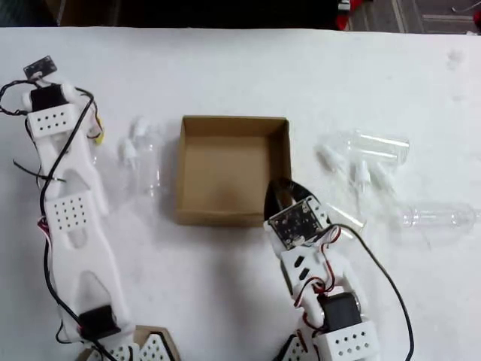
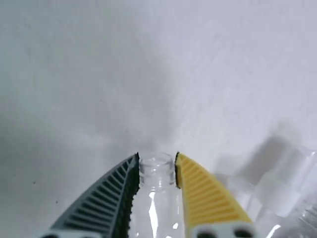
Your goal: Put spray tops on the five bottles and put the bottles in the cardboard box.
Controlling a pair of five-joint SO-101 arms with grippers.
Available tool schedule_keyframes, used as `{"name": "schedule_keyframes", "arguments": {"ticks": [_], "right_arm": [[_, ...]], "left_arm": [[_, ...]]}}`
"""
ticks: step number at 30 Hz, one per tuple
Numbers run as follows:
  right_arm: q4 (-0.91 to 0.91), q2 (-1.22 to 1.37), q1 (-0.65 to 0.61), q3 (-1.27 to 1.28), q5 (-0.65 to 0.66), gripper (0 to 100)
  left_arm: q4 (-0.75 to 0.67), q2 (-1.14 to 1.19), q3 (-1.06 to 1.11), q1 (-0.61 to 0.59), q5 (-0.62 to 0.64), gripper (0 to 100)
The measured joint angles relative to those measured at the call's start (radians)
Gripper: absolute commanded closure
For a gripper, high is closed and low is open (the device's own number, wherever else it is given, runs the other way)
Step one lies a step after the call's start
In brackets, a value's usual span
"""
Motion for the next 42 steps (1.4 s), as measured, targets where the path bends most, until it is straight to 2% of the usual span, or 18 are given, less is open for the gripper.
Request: {"name": "schedule_keyframes", "arguments": {"ticks": [7, 16, 26, 29, 42], "right_arm": [[0.000, 0.000, 0.000, 0.000, 0.000, 97.1], [0.000, 0.000, 0.000, 0.000, 0.000, 97.1], [0.000, 0.000, 0.000, 0.000, 0.000, 97.1], [0.000, 0.000, 0.000, 0.000, 0.000, 97.1], [0.000, 0.000, 0.000, 0.000, 0.000, 97.1]], "left_arm": [[0.000, -0.103, -0.026, 0.014, -0.002, 95], [0.000, -0.454, -0.026, 0.028, -0.002, 96], [0.002, -0.905, -0.029, 0.138, -0.123, 96], [0.002, -0.990, -0.031, 0.173, -0.135, 98], [0.002, -1.264, -0.049, 0.348, -0.138, 98]]}}
